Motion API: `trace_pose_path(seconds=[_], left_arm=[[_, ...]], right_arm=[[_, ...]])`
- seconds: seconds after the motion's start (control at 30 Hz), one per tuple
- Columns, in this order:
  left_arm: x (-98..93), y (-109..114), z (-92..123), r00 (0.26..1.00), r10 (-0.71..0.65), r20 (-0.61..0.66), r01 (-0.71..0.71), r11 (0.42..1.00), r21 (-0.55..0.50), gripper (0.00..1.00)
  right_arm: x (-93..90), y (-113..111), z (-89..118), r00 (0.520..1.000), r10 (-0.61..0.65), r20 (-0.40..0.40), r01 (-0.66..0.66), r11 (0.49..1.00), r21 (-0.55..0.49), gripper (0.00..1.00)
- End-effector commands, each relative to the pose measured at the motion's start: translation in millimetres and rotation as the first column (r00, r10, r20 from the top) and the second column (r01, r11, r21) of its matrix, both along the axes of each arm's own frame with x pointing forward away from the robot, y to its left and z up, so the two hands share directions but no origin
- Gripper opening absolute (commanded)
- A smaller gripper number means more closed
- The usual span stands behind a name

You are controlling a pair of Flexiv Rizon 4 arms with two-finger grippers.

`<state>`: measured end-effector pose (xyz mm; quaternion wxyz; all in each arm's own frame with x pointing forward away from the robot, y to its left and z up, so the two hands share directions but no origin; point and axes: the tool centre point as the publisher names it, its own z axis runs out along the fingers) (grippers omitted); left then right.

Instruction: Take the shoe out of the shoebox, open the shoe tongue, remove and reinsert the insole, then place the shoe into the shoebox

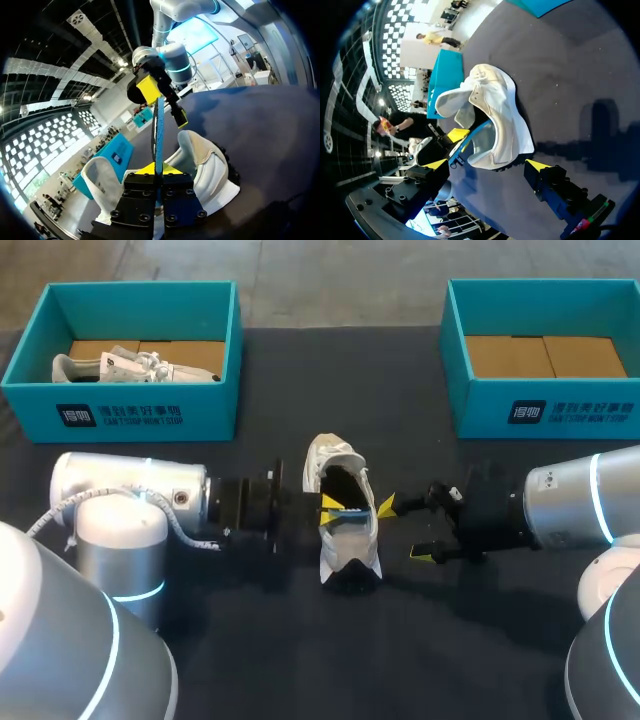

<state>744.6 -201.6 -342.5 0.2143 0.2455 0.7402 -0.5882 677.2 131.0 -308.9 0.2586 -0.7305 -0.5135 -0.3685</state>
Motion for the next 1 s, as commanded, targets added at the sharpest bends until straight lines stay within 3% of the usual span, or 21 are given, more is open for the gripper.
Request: trace_pose_path(seconds=[0.03,0.2,0.23,0.3,0.37,0.4,0.5,0.57,0.67,0.7,0.73,1.0], left_arm=[[2.6,-3,0,1.000,0.002,-0.004,-0.002,1.000,0.018,0.00],[-2.1,-1,4,1.000,0.003,-0.016,-0.003,1.000,0.005,0.00],[-6.8,0,7,1.000,0.003,-0.013,-0.003,1.000,0.002,0.66],[-10.2,1,10,1.000,0.000,-0.012,-0.001,1.000,-0.008,0.70],[-13.2,2,14,1.000,-0.007,-0.013,0.006,1.000,-0.025,0.63],[-14.5,2,15,1.000,-0.007,-0.013,0.007,1.000,-0.025,0.49],[-16.8,2,17,1.000,-0.015,-0.012,0.014,0.999,-0.032,0.47],[-20.4,1,17,1.000,-0.023,-0.012,0.022,0.999,-0.037,0.39],[-21.9,0,14,0.999,-0.031,-0.015,0.030,0.999,-0.033,0.19],[-21.9,0,14,0.999,-0.031,-0.015,0.030,0.999,-0.033,0.19],[-20.6,-1,10,0.999,-0.033,-0.020,0.033,0.999,-0.022,0.00],[-12.5,-1,0,0.999,-0.037,-0.014,0.037,0.999,0.013,0.00]], right_arm=[[-0.6,2,1,1.000,-0.004,-0.001,0.004,1.000,-0.006,1.00],[-0.6,2,1,1.000,-0.004,-0.001,0.004,1.000,-0.006,1.00],[-0.6,2,1,1.000,-0.004,-0.001,0.004,1.000,-0.006,1.00],[-0.6,2,1,1.000,-0.004,-0.001,0.004,1.000,-0.006,1.00],[-0.6,2,1,1.000,-0.004,-0.001,0.004,1.000,-0.006,1.00],[-0.6,2,1,1.000,-0.004,-0.001,0.004,1.000,-0.006,1.00],[-0.6,2,1,1.000,-0.004,-0.001,0.004,1.000,-0.006,1.00],[-0.6,2,1,1.000,-0.004,-0.001,0.004,1.000,-0.006,1.00],[-0.6,2,1,1.000,-0.004,-0.001,0.004,1.000,-0.006,1.00],[-0.6,2,1,1.000,-0.004,-0.001,0.004,1.000,-0.006,1.00],[-0.6,2,1,1.000,-0.004,-0.001,0.004,1.000,-0.006,1.00],[-0.6,2,1,1.000,-0.004,-0.001,0.004,1.000,-0.006,1.00]])
